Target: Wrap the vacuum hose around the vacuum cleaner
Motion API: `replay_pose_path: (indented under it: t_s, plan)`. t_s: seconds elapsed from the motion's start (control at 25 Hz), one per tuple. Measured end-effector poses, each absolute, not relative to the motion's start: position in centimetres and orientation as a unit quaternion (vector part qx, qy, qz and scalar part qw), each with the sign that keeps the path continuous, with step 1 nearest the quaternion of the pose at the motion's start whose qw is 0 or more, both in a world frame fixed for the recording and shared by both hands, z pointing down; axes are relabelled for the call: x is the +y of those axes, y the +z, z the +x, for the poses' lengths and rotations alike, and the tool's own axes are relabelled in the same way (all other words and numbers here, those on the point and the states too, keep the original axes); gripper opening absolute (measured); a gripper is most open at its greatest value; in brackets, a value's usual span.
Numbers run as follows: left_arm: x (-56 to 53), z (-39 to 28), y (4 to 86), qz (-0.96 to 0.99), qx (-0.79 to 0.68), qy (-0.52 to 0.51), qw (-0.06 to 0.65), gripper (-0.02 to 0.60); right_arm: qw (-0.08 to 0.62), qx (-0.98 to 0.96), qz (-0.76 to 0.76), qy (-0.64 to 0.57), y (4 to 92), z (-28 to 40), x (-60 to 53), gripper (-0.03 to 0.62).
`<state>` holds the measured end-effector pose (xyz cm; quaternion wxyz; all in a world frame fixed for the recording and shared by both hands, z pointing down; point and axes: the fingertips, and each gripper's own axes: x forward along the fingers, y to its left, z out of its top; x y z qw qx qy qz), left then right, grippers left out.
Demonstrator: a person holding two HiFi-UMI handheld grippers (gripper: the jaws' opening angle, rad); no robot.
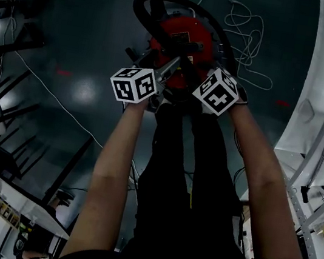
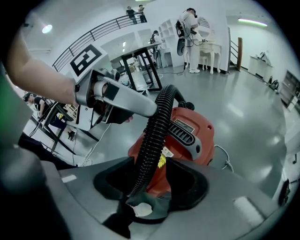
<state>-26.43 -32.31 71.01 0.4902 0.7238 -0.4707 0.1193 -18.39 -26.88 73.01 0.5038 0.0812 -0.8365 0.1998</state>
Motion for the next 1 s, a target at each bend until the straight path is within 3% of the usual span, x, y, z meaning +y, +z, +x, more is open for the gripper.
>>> replay_pose_path:
  t_s: [1.0]
  plan:
    - [-27.5,-23.9,68.9,0.743,-0.445,0.138,0.481,0.304,0.448,-0.852,0.133,0.233,69.4,-17.0,-24.6,0.16]
